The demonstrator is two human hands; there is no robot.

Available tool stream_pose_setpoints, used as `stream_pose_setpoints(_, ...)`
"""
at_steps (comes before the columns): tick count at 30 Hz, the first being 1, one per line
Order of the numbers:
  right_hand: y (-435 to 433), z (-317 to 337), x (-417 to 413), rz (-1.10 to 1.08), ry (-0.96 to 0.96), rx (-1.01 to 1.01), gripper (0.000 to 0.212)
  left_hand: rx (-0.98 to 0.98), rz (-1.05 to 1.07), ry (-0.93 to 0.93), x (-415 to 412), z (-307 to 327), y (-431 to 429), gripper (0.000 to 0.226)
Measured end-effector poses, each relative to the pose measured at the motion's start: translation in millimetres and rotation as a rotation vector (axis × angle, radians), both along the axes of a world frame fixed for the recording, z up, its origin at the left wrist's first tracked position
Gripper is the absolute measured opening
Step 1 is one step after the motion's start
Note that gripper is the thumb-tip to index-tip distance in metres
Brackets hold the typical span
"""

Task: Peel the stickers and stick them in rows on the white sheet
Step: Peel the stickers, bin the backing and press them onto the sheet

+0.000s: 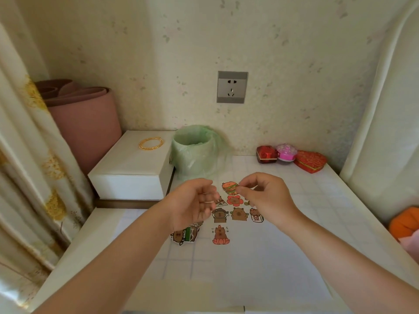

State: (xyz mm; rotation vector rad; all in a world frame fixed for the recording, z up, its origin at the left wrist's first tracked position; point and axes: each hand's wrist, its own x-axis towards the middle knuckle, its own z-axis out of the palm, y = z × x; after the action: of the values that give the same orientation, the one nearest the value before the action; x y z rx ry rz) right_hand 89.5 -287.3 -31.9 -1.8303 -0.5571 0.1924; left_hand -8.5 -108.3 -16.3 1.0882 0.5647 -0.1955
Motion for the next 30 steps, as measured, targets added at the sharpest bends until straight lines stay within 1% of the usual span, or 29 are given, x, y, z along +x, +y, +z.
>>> stream_pose_setpoints(3, -4.7, -1.9, -1.9, 0.009, 0.228, 0.069, 0.001, 0.424, 0.030, -0.005, 1.0, -4.0, -7.9, 0.021)
stream_pose_setpoints(4, -6.4, -2.7, -3.0, 0.015, 0.274, 0.086, 0.003, 0.503, 0.012, -0.015, 0.7, -4.8, -11.7, 0.021)
stream_pose_setpoints(5, -8.2, -3.9, -4.0, 0.018, 0.312, 0.098, 0.004, 0.541, -0.010, -0.031, 0.5, -5.4, -15.9, 0.021)
stream_pose_setpoints(8, -10.8, -5.7, -6.2, 0.006, 0.386, 0.106, 0.006, 0.585, -0.018, -0.076, -0.2, -5.5, -26.7, 0.016)
stream_pose_setpoints(10, -12.0, -6.6, -6.7, -0.008, 0.374, 0.073, 0.005, 0.647, -0.007, -0.091, 0.8, -6.8, -29.9, 0.013)
stream_pose_setpoints(12, -14.6, -7.2, -6.6, -0.021, 0.328, -0.001, 0.005, 0.719, -0.010, -0.091, 1.5, -8.8, -31.4, 0.011)
stream_pose_setpoints(15, -19.9, -10.8, -4.3, -0.039, 0.234, -0.153, 0.020, 0.867, -0.057, -0.090, 2.9, -14.1, -33.3, 0.010)
stream_pose_setpoints(17, -22.6, -13.8, -2.2, -0.046, 0.136, -0.218, 0.024, 0.931, -0.099, -0.096, 3.7, -17.8, -35.2, 0.010)
stream_pose_setpoints(19, -24.4, -16.0, 0.2, -0.029, 0.077, -0.217, 0.016, 0.961, -0.134, -0.109, 4.5, -20.0, -36.7, 0.010)
stream_pose_setpoints(21, -26.7, -15.7, 0.3, 0.017, 0.095, -0.195, 0.004, 0.969, -0.167, -0.121, 4.6, -20.0, -37.9, 0.010)
stream_pose_setpoints(22, -27.6, -15.1, 0.0, 0.039, 0.105, -0.196, 0.003, 0.966, -0.181, -0.128, 4.6, -19.4, -38.3, 0.009)
stream_pose_setpoints(27, -28.4, -15.4, -2.7, 0.051, 0.116, -0.207, 0.004, 0.991, -0.231, -0.173, 3.2, -18.4, -38.6, 0.007)
stream_pose_setpoints(30, -29.1, -15.1, -2.4, 0.032, 0.133, -0.165, 0.011, 0.994, -0.244, -0.187, 2.0, -18.3, -38.2, 0.006)
